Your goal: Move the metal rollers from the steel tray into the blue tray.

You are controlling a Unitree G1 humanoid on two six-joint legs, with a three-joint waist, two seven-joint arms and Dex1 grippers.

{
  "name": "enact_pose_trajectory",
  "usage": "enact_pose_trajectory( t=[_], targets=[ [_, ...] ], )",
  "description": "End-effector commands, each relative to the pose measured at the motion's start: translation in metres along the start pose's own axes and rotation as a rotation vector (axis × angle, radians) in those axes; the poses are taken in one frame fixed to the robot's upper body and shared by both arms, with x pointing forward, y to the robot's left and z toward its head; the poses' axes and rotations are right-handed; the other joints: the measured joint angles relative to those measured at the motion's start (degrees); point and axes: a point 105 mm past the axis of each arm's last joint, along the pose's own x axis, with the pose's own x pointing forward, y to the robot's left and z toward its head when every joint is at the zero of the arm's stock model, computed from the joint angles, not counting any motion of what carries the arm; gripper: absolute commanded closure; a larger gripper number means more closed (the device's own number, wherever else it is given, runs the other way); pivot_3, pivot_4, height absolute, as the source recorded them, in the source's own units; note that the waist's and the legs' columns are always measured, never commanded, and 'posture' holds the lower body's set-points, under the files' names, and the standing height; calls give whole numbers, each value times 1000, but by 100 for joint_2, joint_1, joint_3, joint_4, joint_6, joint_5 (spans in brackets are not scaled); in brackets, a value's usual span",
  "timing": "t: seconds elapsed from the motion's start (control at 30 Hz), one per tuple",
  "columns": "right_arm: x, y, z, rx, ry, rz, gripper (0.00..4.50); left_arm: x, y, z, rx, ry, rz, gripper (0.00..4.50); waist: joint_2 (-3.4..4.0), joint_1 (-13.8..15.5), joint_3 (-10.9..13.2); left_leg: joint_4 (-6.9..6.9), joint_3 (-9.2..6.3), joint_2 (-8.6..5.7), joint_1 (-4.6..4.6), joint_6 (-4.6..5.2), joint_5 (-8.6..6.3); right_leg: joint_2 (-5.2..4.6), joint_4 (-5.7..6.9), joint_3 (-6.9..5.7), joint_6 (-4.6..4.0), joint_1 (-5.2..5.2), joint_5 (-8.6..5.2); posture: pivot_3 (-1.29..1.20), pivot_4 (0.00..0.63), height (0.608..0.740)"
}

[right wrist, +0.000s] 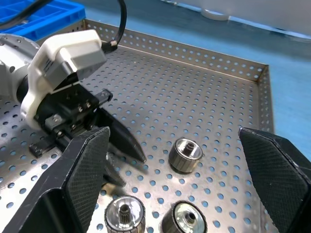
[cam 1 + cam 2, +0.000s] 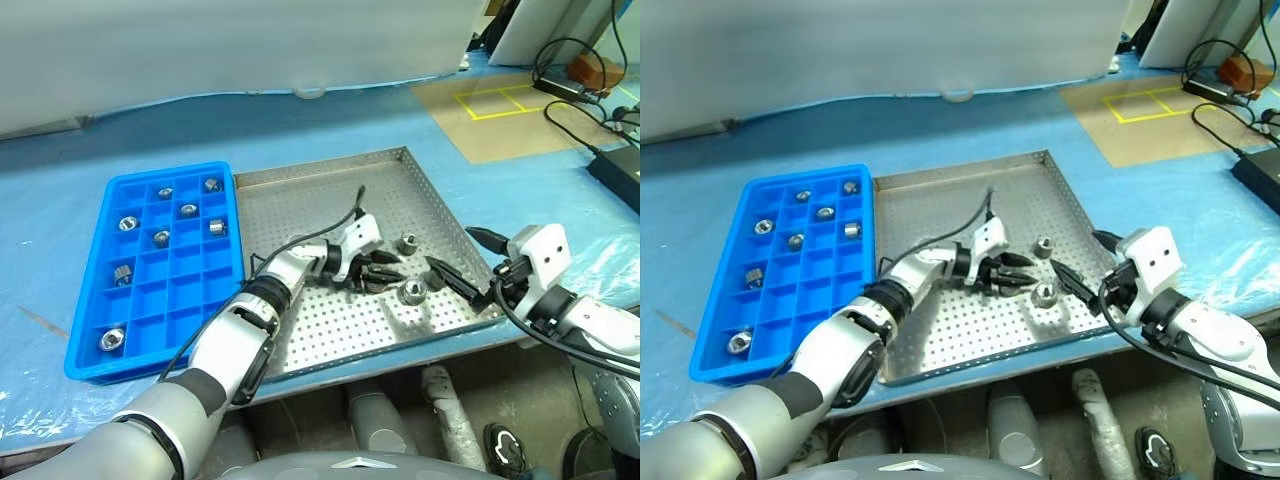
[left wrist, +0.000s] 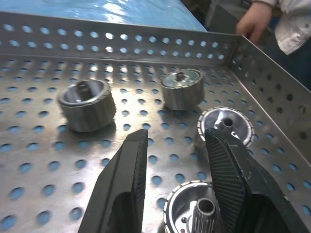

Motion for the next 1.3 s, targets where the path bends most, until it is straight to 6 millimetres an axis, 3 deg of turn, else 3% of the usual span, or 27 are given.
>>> enact_pose_trajectory(
  t=[0.03, 0.33, 0.43, 0.6, 0.77, 0.87, 0.97, 1.17, 1.3],
  targets=[
    [3, 0, 7, -25, -20, 40, 0, -9, 8, 14, 18, -54, 46, 2584, 0, 24, 0, -1, 0, 0, 0, 2, -1, -1, 0, -1, 0, 0, 0, -542, 150, 740],
    [11, -1, 9, -34, -20, 82, 0, -14, 2, 10, 7, -51, 28, 2584, 0, 183, 0, -2, 1, 1, 1, 4, -3, -3, 1, -2, -2, 1, 1, -507, 150, 740],
    [11, -1, 7, -35, -15, 79, 0, -13, -9, 9, 6, -46, -43, 1984, 0, 188, 0, -4, 1, 0, 1, 4, -3, -3, 0, -2, -3, 1, 1, -510, 150, 740],
    [8, 0, 4, -30, -9, 69, 0, -10, -15, 4, 16, -5, -73, 355, 0, 200, 0, -6, 1, 1, 2, 4, -3, -3, 0, -2, -3, 0, 1, -523, 150, 740],
    [7, 1, 4, -28, -11, 62, 0, -6, -19, -12, 76, 91, -84, 355, 0, 195, 0, -6, 2, 1, 3, 3, -3, -3, 0, -1, -1, 0, 1, -529, 150, 740],
    [7, 2, 3, -27, -11, 58, 0, 1, -22, -11, 57, 74, -81, 355, 0, 196, 0, -6, 2, 0, 2, 2, -3, -3, -1, -1, -1, 0, 0, -539, 150, 740],
    [7, 3, 2, -25, -11, 55, 0, 4, -20, -7, 39, 44, -60, 925, 0, 195, 0, -7, 2, 0, 1, 2, -3, -4, -2, -1, -1, -1, 0, -546, 150, 740],
    [10, 4, 2, -20, -16, 72, 0, -2, -8, 9, 22, -39, 20, 2844, -1, 176, 1, -7, 2, 0, 1, 2, -3, -3, -2, -1, 0, -4, 0, -510, 150, 740],
    [19, 5, 5, -22, -30, 110, 0, -12, 0, 14, 15, -80, 84, 2825, -1, 185, 1, -7, 2, 0, 1, 1, -3, -3, -2, -1, 1, -5, -1, -448, 150, 740]
  ],
)
